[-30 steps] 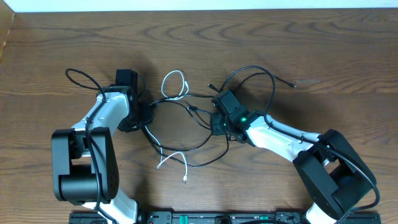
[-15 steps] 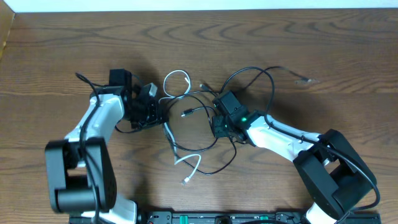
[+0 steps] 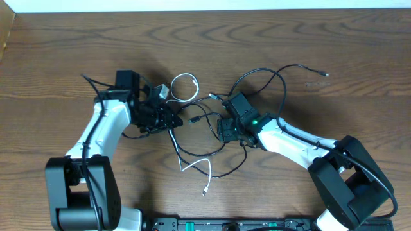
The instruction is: Untangle cables
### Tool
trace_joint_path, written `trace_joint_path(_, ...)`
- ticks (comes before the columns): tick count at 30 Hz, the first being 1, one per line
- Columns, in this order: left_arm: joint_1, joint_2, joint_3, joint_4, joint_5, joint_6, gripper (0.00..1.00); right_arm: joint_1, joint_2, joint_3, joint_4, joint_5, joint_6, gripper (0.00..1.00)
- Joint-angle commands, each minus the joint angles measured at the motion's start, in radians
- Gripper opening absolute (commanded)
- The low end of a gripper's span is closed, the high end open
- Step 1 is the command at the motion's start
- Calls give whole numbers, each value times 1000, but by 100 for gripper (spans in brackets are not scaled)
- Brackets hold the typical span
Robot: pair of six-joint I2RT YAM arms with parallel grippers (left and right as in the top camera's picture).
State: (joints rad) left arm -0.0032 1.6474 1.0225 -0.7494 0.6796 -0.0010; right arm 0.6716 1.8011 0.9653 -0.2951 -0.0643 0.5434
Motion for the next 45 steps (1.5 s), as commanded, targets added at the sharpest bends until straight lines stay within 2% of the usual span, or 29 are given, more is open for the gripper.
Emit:
trace_joint_path(1,-46,-1,8,16,-153,-81,36,-5,14,-26,-16,5,-3,68)
trace_joint_path(3,-68,-1,8,33,-292,-175,36,-4,14,-26,-16,5,-3,68)
trace_joint_path(6,-82,-1,8,48,-384,-245,41,-4,14,-27,-16,5,-3,70)
trace_joint_path(8,-83,-1,8,61,-386,-245,46,-4,14,-27,-16,5,-3,71)
trace_joint_path(11,-83,-2,12,73,-372,-245,47,-4,14,-27,-16,5,-3,71)
trace_joint_path(18,-82,-73,97,1,-326,-232,53,-4,14,-27,-24,6,-3,74)
trace_joint_path(19,-81,-96,99,2,-329,-225,56,-4,14,-27,-24,6,-3,75)
trace_joint_path(23,-79,-151,99,-9,-431,-226,89,-4,14,-27,-22,6,-2,84)
trace_joint_path(24,-79,-153,99,-22,-484,-226,91,-4,14,-27,-20,6,-2,85)
trace_joint_path(30,-79,-119,55,-13,-608,-226,93,-4,14,-27,-19,5,-2,90)
trace_joint_path(32,-79,-101,40,1,-610,-226,96,-4,14,-27,-19,6,-2,92)
trace_joint_path(45,-79,55,27,37,-610,-226,98,-3,14,-27,-15,6,-2,95)
